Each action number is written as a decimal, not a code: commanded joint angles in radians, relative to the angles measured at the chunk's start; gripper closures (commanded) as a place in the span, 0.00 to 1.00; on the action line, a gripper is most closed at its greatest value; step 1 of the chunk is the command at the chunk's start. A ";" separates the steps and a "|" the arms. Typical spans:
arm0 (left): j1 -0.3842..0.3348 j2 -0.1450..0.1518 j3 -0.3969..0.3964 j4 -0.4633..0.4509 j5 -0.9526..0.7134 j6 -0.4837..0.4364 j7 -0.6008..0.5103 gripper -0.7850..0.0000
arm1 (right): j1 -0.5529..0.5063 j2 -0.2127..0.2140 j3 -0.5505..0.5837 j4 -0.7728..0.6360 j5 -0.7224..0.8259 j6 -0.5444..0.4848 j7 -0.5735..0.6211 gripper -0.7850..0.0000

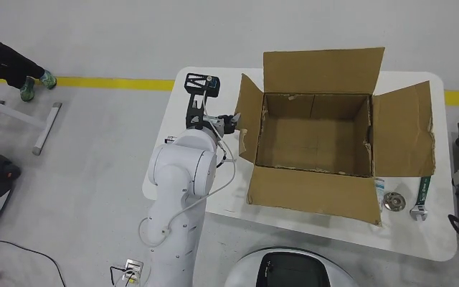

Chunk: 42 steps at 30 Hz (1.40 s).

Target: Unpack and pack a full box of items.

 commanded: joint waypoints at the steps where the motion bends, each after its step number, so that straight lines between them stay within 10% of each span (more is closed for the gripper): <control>1: 0.000 0.000 0.000 0.000 0.000 0.000 0.000 0.00 | 0.000 0.000 0.000 0.000 0.000 0.000 0.000 1.00; 16: 0.000 0.000 0.000 0.000 0.000 0.000 0.000 0.00 | 0.000 0.000 0.000 0.000 0.000 0.000 0.000 1.00; 17: 0.000 0.000 0.000 0.000 0.000 0.000 0.000 0.00 | 0.001 0.000 0.000 0.002 -0.001 0.001 -0.003 0.00; 29: 0.000 0.000 0.000 0.000 0.000 0.000 0.000 0.00 | 0.065 -0.011 -0.025 -0.015 -0.057 -0.014 -0.185 0.00; 30: 0.000 0.000 0.000 0.000 0.000 0.000 0.000 0.00 | 0.083 -0.011 -0.031 -0.009 -0.104 -0.005 -0.227 0.53; 32: 0.000 0.000 0.000 0.000 0.000 0.000 0.000 0.00 | 0.104 -0.012 -0.047 -0.001 -0.141 0.002 -0.269 1.00; 42: 0.054 0.011 -0.033 -0.024 -0.038 -0.088 0.034 0.00 | 0.175 -0.019 -0.056 0.023 -0.232 0.033 -0.405 1.00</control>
